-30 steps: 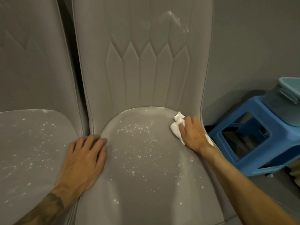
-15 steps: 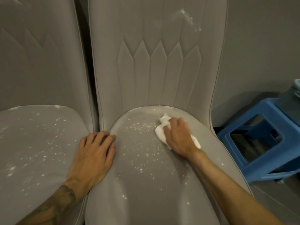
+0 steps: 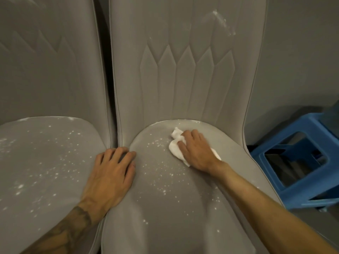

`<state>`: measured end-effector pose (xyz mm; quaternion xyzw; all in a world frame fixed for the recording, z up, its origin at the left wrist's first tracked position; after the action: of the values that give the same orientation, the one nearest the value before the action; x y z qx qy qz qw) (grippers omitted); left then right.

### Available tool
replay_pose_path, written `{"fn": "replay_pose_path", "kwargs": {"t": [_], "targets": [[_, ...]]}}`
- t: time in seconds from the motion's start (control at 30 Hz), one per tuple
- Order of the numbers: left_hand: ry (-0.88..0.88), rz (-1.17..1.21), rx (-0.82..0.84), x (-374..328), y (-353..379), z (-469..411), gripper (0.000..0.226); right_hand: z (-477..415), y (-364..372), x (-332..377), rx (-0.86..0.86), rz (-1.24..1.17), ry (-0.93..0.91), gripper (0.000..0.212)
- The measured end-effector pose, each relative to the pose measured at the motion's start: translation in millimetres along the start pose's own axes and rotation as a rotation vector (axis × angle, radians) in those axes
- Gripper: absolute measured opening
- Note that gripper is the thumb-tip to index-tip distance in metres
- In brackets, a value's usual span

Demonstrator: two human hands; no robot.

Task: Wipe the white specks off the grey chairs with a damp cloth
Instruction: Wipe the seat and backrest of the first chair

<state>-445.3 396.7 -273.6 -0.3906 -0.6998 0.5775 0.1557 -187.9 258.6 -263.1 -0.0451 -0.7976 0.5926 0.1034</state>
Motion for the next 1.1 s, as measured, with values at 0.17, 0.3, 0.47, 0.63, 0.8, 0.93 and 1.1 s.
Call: {"fn": "replay_pose_path", "kwargs": {"t": [0.17,0.3,0.47,0.63,0.8,0.93,1.1], "targets": [[-0.018,0.008,0.026,-0.2,0.8,-1.1,0.044,-13.7,-3.6,-48.6,0.071,0.153,0.454,0.039],[-0.017,0.018,0.019,-0.5,0.3,-1.1,0.043,-32.4,14.2,-1.8,0.088,0.125,0.243,0.042],[-0.011,0.008,0.004,1.7,3.3,-0.5,0.045,-14.0,3.3,-22.9,0.022,0.01,0.126,0.033],[-0.004,0.007,-0.011,1.7,5.0,-2.2,0.039,-32.0,3.4,-37.4,0.054,0.155,0.467,0.041],[0.003,0.016,-0.02,2.1,4.0,-1.3,0.039,-34.7,22.7,20.0,0.09,0.071,0.002,0.04],[0.011,0.027,-0.031,1.8,4.0,0.3,0.041,-38.8,6.9,-16.4,0.069,-0.002,0.248,0.035],[0.011,0.053,-0.035,1.2,3.3,-1.5,0.039,-57.9,18.9,18.5,0.069,0.001,0.22,0.045]]}}
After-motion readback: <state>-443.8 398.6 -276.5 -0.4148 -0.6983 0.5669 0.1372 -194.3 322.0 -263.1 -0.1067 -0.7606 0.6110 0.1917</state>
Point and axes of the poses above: each hand's wrist, its own z-axis away from the middle knuckle, its own y-axis out of the palm, x = y × z, the point moved 1 cm from there along -z, towards the middle knuckle, and after that the axes turned 13 degrees about -y, right-handed, at the moved point
